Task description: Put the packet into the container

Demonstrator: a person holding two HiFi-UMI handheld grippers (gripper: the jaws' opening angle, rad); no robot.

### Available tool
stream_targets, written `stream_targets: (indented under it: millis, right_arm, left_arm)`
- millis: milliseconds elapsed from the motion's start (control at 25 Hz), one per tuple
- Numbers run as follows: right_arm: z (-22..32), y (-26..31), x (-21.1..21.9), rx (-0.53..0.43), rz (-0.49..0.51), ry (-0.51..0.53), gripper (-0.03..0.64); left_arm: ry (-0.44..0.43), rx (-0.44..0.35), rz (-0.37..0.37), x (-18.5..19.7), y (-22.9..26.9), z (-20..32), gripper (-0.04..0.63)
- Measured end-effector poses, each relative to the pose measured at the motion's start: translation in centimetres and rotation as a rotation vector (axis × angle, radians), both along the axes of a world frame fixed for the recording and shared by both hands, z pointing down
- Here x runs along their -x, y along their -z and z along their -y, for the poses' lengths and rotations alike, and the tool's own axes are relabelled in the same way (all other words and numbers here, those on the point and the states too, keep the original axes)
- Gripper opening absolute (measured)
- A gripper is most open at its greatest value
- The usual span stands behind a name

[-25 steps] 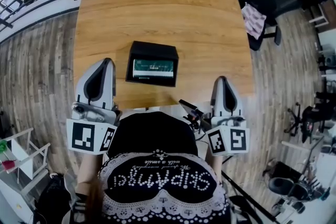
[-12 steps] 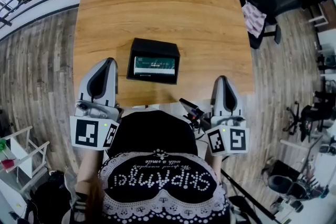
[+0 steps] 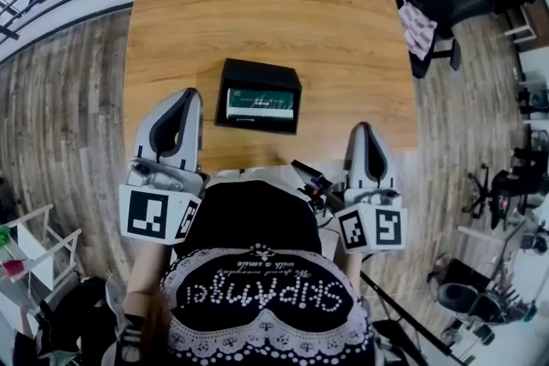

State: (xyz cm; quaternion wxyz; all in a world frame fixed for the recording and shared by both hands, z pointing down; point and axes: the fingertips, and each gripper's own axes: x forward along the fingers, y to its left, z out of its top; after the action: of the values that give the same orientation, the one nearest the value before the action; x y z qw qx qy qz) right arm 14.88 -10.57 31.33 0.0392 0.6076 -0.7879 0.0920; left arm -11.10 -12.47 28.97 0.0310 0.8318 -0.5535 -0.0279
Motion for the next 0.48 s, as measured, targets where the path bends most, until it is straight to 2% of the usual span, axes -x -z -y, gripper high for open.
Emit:
stream_targets:
  millis: [480]
  right_arm:
    - [-0.4,-1.0,2.3,0.017,-0.013,-0.009,0.034]
  left_arm:
    - [-0.018,0.005,-0.004,1.6,-0.6,0.4,0.032]
